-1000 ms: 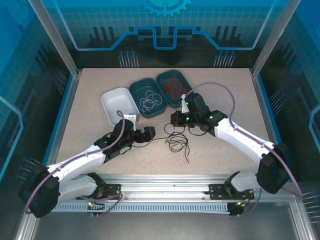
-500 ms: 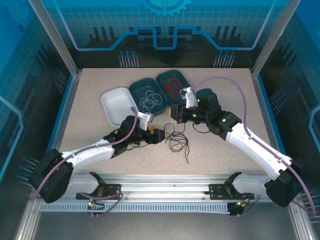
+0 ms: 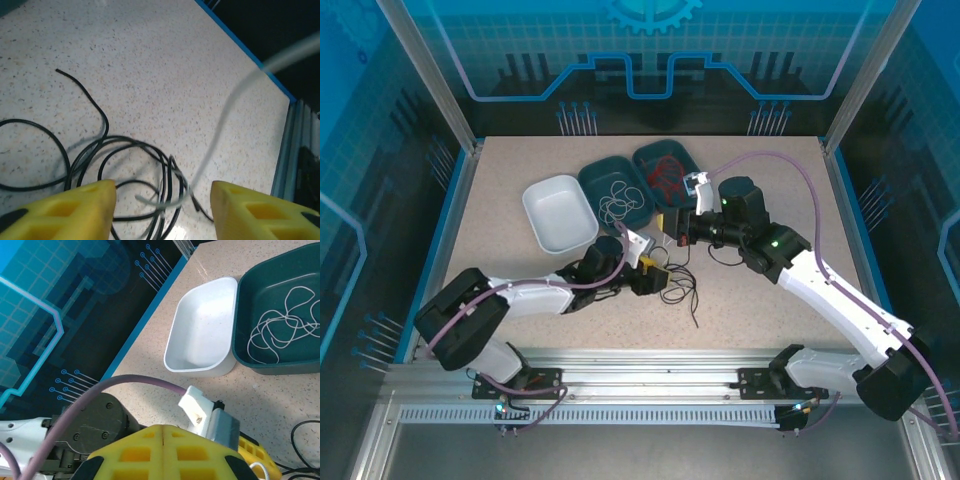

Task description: Untangle the cables

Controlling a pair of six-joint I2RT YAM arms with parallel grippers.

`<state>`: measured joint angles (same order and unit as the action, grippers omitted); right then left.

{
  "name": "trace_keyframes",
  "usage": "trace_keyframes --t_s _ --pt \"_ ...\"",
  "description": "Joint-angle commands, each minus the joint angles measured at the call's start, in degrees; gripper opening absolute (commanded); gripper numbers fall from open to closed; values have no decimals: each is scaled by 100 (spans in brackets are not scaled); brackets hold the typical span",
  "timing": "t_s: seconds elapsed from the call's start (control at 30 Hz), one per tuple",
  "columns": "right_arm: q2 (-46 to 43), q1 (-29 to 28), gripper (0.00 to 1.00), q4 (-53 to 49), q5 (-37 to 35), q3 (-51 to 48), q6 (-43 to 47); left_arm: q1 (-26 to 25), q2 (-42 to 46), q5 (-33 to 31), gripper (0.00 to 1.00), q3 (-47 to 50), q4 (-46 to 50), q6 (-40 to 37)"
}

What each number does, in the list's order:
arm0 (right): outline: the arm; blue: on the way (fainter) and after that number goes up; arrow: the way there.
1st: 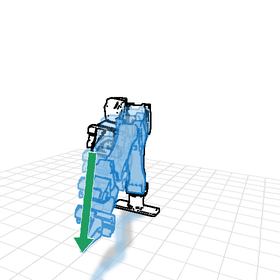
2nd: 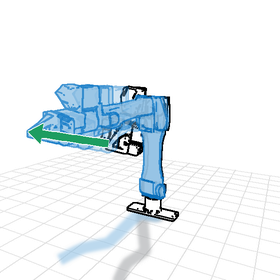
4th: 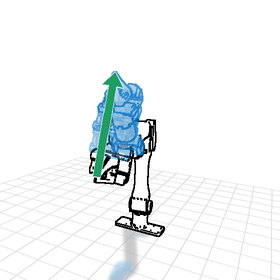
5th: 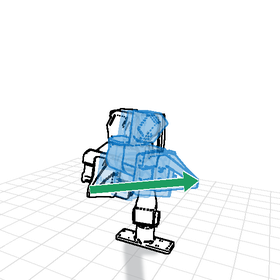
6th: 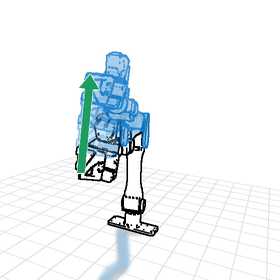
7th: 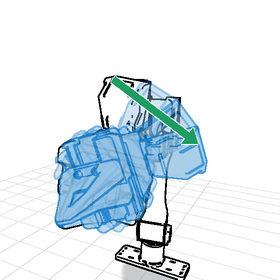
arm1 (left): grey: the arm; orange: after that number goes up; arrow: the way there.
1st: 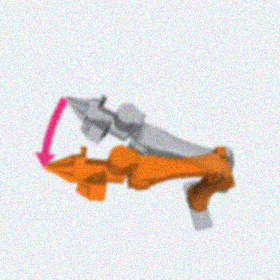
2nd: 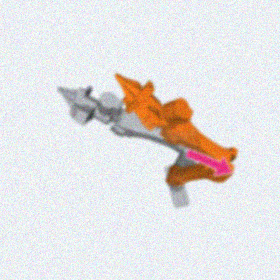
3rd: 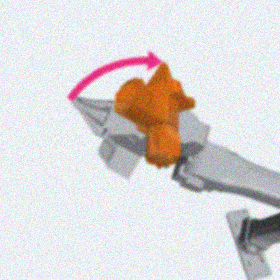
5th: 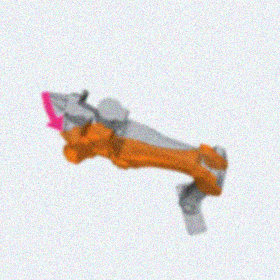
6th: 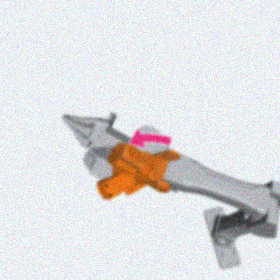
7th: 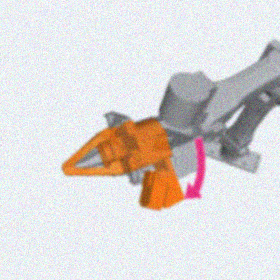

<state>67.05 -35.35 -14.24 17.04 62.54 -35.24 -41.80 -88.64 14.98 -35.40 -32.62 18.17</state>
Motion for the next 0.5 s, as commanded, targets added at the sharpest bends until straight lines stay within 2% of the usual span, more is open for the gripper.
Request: trace_keyframes --t_s 0.0,0.1,0.17,0.23,0.47 --pt "-158 -59 0 159 98 231 -27 -36 -160 -151 33 -278 -446 27" --pt "-303 -42 0 -23 -48 236 65 -34 -160 -288 11 -305 -365 140" --pt "-429 -12 0 -236 -234 247 150 -30 -92 -346 4 -296 -311 182" --pt "-576 19 0 -462 -440 236 231 -38 21 -372 0 -268 -289 222" --pt "-1198 161 0 -1125 -1214 134 451 -30 628 -490 0 -235 -85 283"
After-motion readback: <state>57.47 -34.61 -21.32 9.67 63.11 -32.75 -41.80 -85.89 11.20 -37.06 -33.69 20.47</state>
